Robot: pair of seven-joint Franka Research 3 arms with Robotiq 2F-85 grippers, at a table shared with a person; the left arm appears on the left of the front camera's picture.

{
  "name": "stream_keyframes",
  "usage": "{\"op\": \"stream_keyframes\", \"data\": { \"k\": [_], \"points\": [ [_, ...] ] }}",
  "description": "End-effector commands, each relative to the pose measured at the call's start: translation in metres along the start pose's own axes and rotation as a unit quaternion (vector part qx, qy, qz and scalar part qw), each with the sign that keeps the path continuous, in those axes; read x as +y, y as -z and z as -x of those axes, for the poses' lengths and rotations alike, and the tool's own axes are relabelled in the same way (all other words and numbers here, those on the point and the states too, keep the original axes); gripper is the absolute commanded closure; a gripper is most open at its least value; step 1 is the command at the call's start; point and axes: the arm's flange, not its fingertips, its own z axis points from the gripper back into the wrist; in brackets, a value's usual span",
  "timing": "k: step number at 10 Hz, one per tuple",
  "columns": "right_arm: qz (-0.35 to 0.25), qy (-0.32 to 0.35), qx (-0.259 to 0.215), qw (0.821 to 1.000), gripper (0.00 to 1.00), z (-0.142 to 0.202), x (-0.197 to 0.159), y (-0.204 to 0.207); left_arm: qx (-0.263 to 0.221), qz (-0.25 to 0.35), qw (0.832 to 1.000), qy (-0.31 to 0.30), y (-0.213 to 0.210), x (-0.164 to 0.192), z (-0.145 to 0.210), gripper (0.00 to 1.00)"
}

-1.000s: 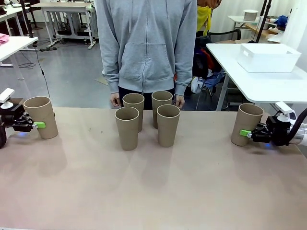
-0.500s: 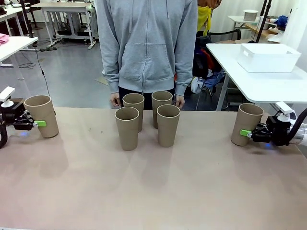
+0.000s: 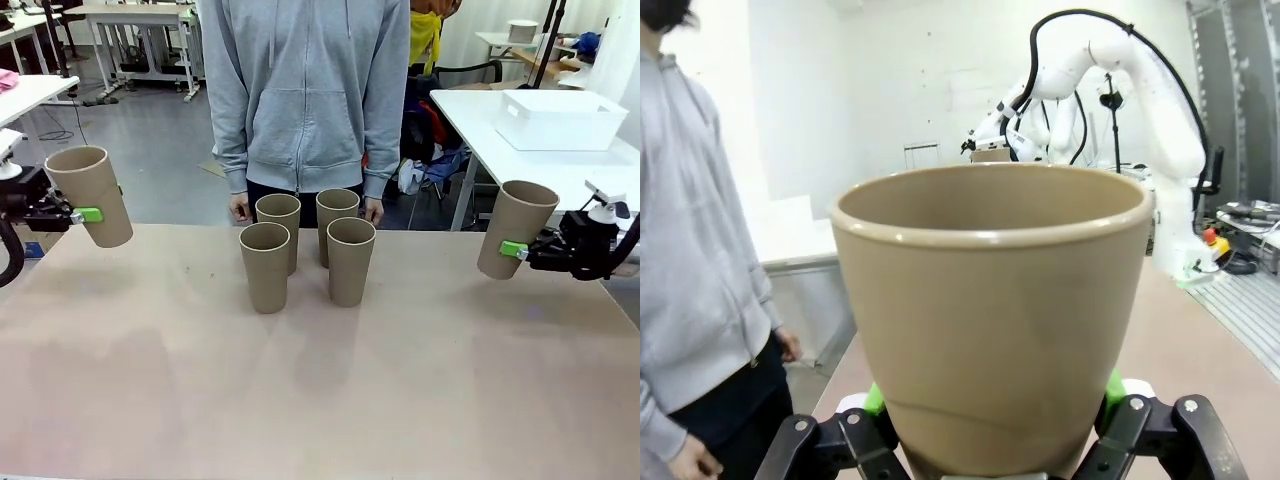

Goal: Stack the cups and store them in the basket.
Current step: Pick up two Reusable plastic cups , one in each hand.

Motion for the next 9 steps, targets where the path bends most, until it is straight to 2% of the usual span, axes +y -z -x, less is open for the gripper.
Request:
{"op": "stream_keyframes", "data": {
  "k": [1, 4, 5, 8, 9],
  "points": [
    [0.016, 0.005, 0.019, 1.000, 0.17, -0.021, 0.052, 0.026, 0.012, -0.004, 1.000, 0.004, 0.029, -0.040, -0.030, 0.15],
    [0.007, -0.013, 0.016, 1.000, 0.17, -0.028, 0.118, 0.027, 0.020, 0.009, 1.000, -0.006, 0.037, -0.101, -0.054, 0.15],
    [0.012, -0.009, 0.017, 1.000, 0.17, -0.038, 0.162, 0.016, 0.022, 0.028, 0.999, -0.016, 0.033, -0.156, -0.053, 0.15],
    [0.017, -0.020, 0.018, 0.999, 0.17, -0.040, 0.172, 0.016, 0.026, 0.027, 0.999, -0.016, 0.037, -0.177, -0.047, 0.15],
    [0.017, -0.019, 0.017, 1.000, 0.17, -0.041, 0.170, 0.016, 0.028, 0.048, 0.998, -0.030, 0.047, -0.179, -0.036, 0.15]
  ]
}}
